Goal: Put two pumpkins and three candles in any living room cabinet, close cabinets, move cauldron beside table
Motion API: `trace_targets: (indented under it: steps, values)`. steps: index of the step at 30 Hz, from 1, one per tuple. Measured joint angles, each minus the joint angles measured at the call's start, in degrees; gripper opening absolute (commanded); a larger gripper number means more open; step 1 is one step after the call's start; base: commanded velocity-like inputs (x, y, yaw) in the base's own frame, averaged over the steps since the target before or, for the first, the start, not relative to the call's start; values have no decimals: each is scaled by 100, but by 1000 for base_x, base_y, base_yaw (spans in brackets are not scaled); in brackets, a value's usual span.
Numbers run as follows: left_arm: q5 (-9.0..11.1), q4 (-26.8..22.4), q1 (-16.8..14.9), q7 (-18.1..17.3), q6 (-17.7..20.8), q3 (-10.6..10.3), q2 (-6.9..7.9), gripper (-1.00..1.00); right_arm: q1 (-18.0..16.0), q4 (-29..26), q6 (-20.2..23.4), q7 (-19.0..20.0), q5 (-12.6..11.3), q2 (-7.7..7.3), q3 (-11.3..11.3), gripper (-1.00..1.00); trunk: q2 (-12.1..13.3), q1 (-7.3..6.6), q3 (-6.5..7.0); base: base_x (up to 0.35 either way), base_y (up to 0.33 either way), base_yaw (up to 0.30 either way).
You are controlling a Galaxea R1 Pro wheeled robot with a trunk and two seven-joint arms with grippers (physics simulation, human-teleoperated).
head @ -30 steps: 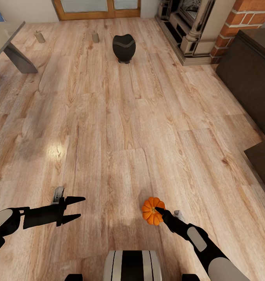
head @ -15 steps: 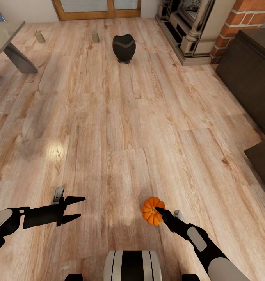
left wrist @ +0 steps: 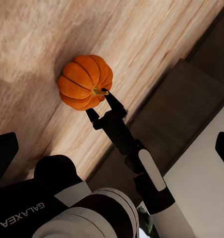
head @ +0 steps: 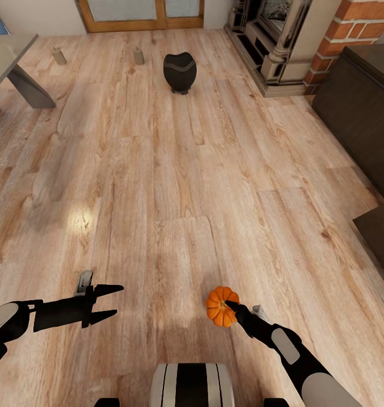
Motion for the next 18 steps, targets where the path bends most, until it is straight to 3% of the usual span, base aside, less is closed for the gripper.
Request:
trace_targets:
  steps: [18]
  values:
    - [0,-4,-2,-1,0,-2,-1,100,2,4,1,-114,19,3,14,-100,3,-4,44,0,0,0]
